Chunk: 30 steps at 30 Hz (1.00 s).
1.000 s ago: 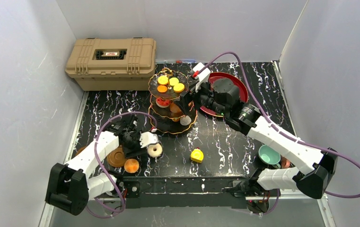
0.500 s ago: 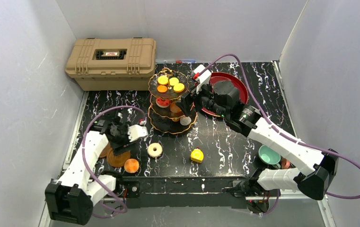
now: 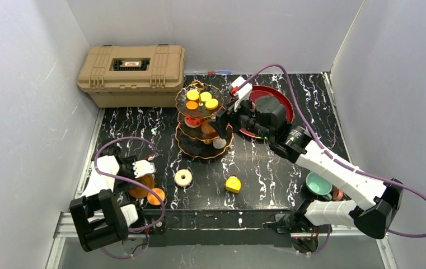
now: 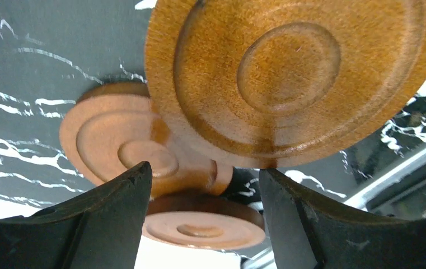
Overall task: Serve the afternoon tea
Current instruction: Move the coaster to the center of the board.
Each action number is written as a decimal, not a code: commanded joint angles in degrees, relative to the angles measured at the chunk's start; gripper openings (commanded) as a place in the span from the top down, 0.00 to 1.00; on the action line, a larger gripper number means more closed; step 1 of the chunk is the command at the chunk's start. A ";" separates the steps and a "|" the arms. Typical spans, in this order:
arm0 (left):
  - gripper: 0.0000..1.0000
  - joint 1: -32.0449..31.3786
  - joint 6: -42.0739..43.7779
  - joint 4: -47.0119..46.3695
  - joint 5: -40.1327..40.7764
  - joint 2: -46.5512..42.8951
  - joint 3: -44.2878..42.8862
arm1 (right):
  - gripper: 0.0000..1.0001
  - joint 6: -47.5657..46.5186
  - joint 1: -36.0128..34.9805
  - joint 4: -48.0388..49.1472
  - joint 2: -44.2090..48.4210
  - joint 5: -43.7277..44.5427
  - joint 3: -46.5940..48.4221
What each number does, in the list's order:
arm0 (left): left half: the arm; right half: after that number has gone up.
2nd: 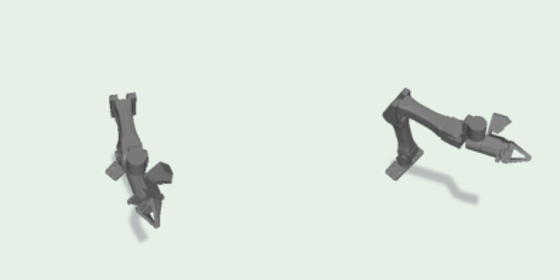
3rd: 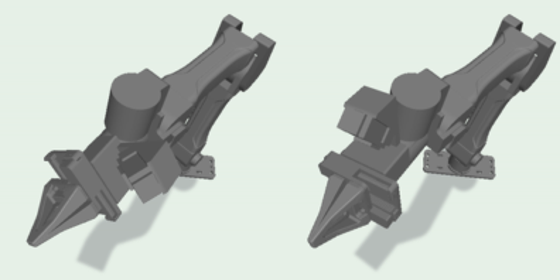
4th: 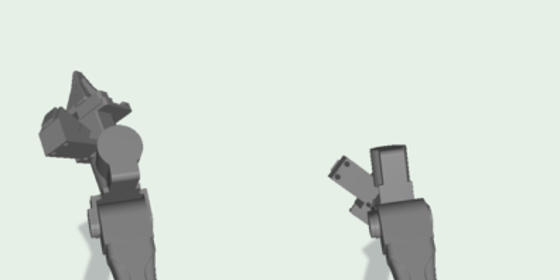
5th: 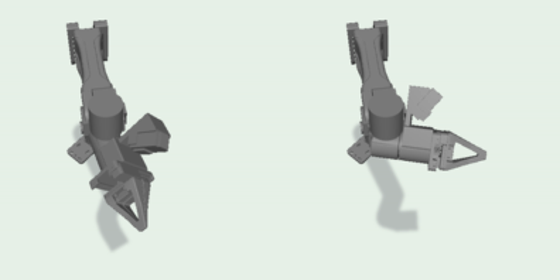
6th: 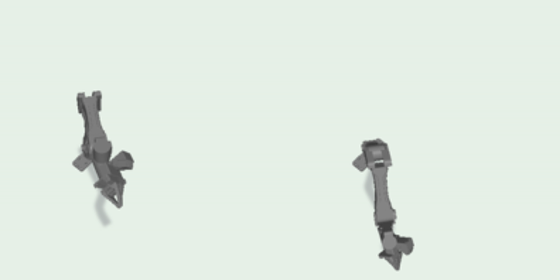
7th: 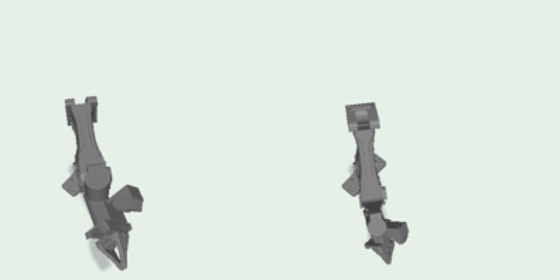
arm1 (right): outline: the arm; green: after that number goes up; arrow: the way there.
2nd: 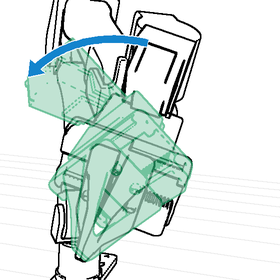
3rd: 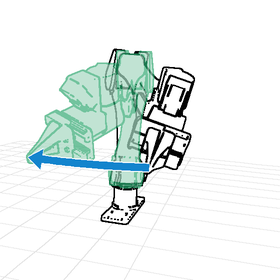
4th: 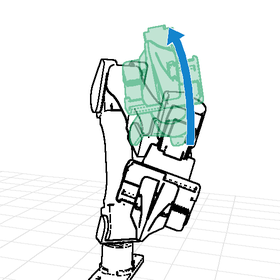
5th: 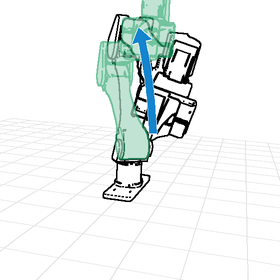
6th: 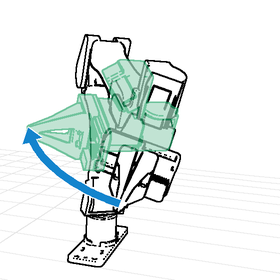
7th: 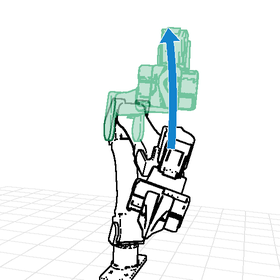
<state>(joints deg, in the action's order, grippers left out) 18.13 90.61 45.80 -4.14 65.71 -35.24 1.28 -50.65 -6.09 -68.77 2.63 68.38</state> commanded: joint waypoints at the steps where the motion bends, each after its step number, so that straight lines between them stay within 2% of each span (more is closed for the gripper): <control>1: 0.32 -2.16 4.24 -7.97 -2.57 -0.66 2.87 | 0.01 0.12 -0.24 1.08 1.70 -0.12 1.20; 3: 0.35 -3.90 2.20 -8.64 -1.50 1.42 2.56 | 0.02 0.23 -0.22 1.12 1.64 -0.26 1.31; 6: 0.55 -7.92 -2.61 -8.62 -0.27 4.91 0.98 | 0.02 0.48 -0.22 1.17 1.62 -0.24 1.41; 8: 0.58 -12.36 -5.78 -7.39 0.34 6.19 0.27 | 0.02 0.54 -0.18 1.10 1.39 -0.36 1.47; 14: 0.57 -23.38 -13.21 -5.56 -1.49 4.26 1.46 | 0.02 0.48 -0.24 0.72 1.20 0.36 1.75; 20: 0.56 -29.29 -17.39 -5.11 -2.29 4.47 2.84 | 0.02 0.30 -0.23 0.73 1.16 1.11 1.74; 30: 0.54 -39.53 -33.89 -2.26 -8.89 4.79 -5.18 | 0.02 0.38 -0.15 0.46 1.42 1.70 -0.08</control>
<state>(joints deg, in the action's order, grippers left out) -17.98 66.39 38.81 -5.65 70.78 -36.29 1.37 -50.65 -6.37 -68.69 3.29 68.40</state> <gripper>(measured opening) 0.457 0.983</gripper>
